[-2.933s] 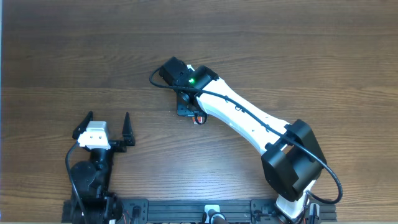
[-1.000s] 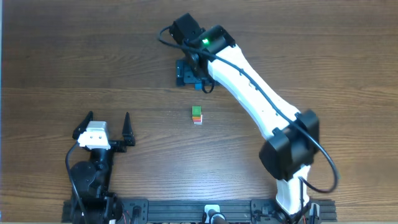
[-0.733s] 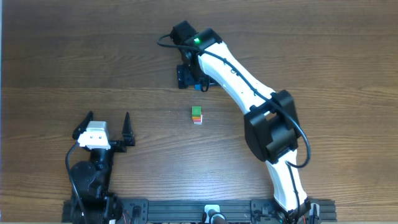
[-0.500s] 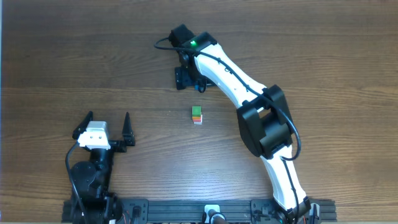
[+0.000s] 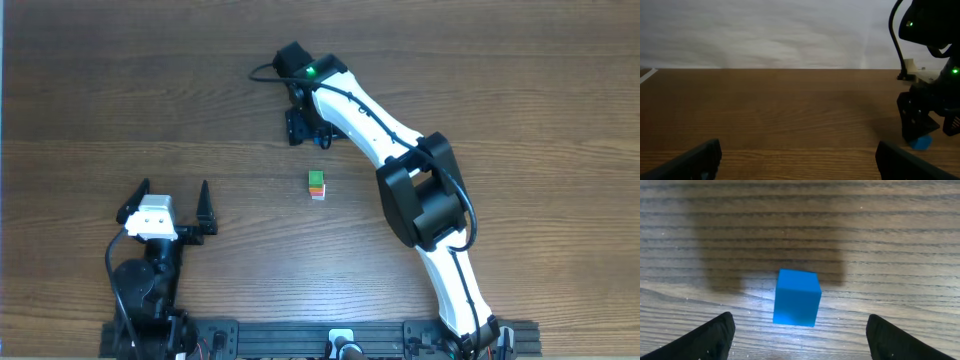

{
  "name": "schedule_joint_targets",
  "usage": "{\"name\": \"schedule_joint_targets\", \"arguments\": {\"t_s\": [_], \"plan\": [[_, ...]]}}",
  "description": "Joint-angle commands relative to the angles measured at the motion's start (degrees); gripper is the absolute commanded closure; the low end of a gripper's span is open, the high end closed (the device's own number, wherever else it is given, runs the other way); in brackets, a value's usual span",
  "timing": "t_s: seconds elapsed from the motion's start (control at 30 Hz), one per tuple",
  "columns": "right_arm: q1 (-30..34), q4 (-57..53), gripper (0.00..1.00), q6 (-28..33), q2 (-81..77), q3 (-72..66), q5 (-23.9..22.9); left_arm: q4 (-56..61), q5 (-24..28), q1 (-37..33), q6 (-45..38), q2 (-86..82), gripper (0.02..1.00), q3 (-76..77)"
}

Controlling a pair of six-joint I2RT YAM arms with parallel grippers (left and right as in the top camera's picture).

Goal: Stack Cubes

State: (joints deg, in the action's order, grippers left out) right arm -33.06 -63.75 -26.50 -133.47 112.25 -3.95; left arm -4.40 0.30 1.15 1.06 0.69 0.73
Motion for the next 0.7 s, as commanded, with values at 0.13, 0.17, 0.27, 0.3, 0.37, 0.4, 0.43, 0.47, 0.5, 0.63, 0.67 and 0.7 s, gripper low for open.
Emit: {"name": "schedule_joint_targets", "arguments": {"t_s": [0.13, 0.17, 0.27, 0.3, 0.37, 0.4, 0.43, 0.47, 0.5, 0.63, 0.67, 0.7], "plan": [[1.0, 0.6, 0.207, 0.4, -2.5, 0.6, 0.2, 0.1, 0.8, -0.3, -0.9, -0.3, 0.018, -0.4], [1.1, 0.7, 0.209, 0.4, -2.5, 0.6, 0.3, 0.1, 0.8, -0.3, -0.9, -0.3, 0.018, -0.4], [1.1, 1.5, 0.233, 0.4, -2.6, 0.6, 0.5, 0.1, 0.8, -0.3, -0.9, -0.3, 0.018, -0.4], [1.1, 1.7, 0.237, 0.4, -2.6, 0.6, 0.6, 0.1, 0.8, -0.3, -0.9, -0.3, 0.018, -0.4], [1.1, 1.9, 0.259, 0.4, -2.6, 0.6, 1.0, 0.1, 0.8, -0.3, -0.9, -0.3, 0.018, -0.4], [1.1, 2.0, 0.275, 0.4, -2.6, 0.6, 1.0, 0.1, 0.8, -0.3, -0.9, -0.3, 0.018, -0.4], [1.1, 2.1, 0.292, 0.4, -2.6, 0.6, 1.1, 0.1, 0.8, -0.3, -0.9, -0.3, 0.018, -0.4], [1.1, 2.1, 0.297, 0.4, -2.6, 0.6, 1.1, 0.1, 0.8, -0.3, -0.9, -0.3, 0.02, -0.4], [1.1, 2.2, 0.308, 0.4, -2.6, 0.6, 1.1, 0.1, 0.8, -0.3, -0.9, -0.3, 0.018, -0.4], [1.1, 2.2, 0.36, 0.2, -2.6, 0.6, 1.2, 0.1, 0.8, -0.3, -0.9, -0.3, 0.018, -0.4], [1.1, 2.3, 0.386, 0.1, -2.6, 0.5, 1.2, 0.1, 0.8, -0.3, -0.9, -0.3, 0.018, -0.4], [1.1, 2.3, 0.397, -0.1, -2.6, 0.5, 1.2, 0.1, 0.8, -0.3, -0.9, -0.3, 0.018, -0.4]]}}
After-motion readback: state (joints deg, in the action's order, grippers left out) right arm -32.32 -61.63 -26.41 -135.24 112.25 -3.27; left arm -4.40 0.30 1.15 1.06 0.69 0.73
